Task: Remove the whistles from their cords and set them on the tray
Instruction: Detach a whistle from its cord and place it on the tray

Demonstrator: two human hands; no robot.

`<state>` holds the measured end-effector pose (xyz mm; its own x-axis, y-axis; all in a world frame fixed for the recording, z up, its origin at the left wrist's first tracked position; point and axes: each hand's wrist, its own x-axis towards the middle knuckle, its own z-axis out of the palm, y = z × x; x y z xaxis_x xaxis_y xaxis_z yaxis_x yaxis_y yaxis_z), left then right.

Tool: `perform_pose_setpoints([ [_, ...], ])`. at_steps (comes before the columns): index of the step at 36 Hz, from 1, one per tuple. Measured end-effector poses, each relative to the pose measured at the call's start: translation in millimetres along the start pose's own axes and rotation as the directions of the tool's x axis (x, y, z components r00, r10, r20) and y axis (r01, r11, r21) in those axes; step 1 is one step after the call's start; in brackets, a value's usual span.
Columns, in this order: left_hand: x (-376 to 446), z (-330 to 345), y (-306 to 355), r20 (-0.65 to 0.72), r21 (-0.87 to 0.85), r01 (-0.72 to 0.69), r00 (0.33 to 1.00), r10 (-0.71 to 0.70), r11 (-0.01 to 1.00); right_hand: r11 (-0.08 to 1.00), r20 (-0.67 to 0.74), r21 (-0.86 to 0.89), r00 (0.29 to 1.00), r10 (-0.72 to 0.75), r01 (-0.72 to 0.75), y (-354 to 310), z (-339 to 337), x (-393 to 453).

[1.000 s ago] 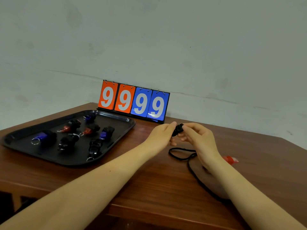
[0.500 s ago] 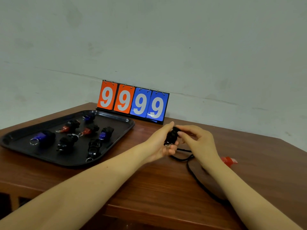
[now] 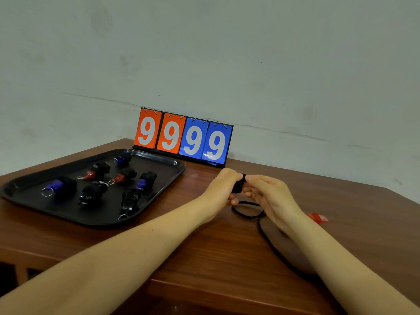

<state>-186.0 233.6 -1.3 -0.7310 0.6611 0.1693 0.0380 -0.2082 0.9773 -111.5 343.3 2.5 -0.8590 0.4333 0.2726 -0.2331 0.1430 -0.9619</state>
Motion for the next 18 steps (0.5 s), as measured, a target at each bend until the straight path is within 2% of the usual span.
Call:
perform_pose_setpoints([
  [3,1.0,-1.5,-0.6,-0.022,0.041,-0.015,1.0,0.016,0.999,1.0,-0.014,0.005,1.0,-0.02,0.02,-0.6,-0.7,-0.4],
  [7,0.5,-4.3,-2.3,-0.003,0.192,-0.139,0.99,0.143,0.971,0.997,-0.056,-0.049,0.996,-0.07,0.067,-1.4,0.5,-2.4],
  [13,-0.4,-5.3,-2.3,-0.01,0.241,-0.208,0.976,0.216,0.948,0.955,-0.087,-0.261,0.981,-0.172,0.144,-4.3,3.6,-4.9],
  [18,-1.6,-8.2,-4.3,0.029,0.328,-0.249,0.967,0.254,0.911,0.852,-0.063,-0.489,0.966,-0.251,0.189,-1.6,5.1,-6.7],
])
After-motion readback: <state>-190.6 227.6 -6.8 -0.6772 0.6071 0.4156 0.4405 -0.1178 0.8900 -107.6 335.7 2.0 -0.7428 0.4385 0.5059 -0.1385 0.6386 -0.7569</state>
